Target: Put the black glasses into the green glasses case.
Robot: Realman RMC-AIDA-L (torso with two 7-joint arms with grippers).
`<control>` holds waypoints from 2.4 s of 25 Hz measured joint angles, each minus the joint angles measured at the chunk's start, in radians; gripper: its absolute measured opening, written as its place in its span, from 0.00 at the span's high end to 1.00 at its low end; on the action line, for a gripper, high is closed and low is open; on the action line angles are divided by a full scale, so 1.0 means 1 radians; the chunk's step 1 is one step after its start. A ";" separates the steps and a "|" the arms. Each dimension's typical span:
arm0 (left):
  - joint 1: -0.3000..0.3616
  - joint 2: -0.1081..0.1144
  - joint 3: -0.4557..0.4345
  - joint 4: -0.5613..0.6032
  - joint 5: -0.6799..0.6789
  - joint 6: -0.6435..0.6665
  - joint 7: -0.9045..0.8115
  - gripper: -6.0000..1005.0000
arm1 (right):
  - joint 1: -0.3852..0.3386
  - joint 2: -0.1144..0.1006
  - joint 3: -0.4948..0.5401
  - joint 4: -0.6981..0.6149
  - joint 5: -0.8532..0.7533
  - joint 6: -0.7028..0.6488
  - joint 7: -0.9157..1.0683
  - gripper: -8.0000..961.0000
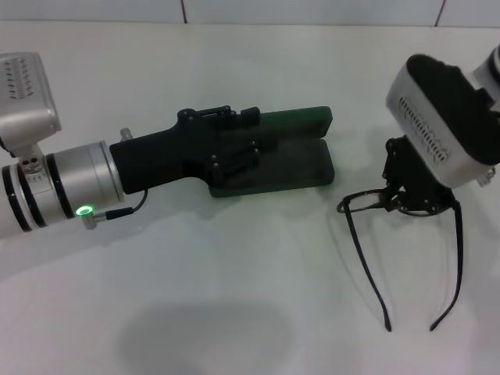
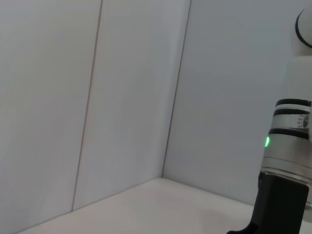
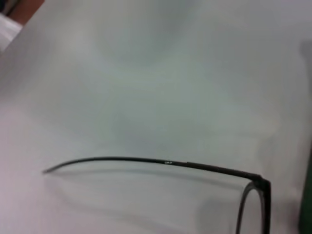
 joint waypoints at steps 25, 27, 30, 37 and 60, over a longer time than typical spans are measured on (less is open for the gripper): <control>-0.024 0.040 -0.002 -0.028 0.021 0.027 0.015 0.53 | -0.383 -0.014 0.635 0.009 0.856 -0.046 -0.111 0.89; -0.049 0.027 0.001 -0.036 0.073 0.032 0.015 0.53 | -0.393 -0.013 0.637 0.030 0.946 -0.041 -0.112 0.89; -0.093 -0.003 0.016 -0.042 0.148 0.053 0.017 0.53 | -0.385 -0.011 0.643 0.101 1.037 -0.035 -0.115 0.89; -0.159 -0.007 0.201 -0.065 -0.047 0.215 0.049 0.53 | -0.269 -0.021 0.636 0.419 1.086 0.032 -0.164 0.89; -0.218 -0.010 0.231 -0.063 -0.122 0.192 0.107 0.53 | -0.203 -0.050 0.611 0.665 0.894 -0.003 0.042 0.89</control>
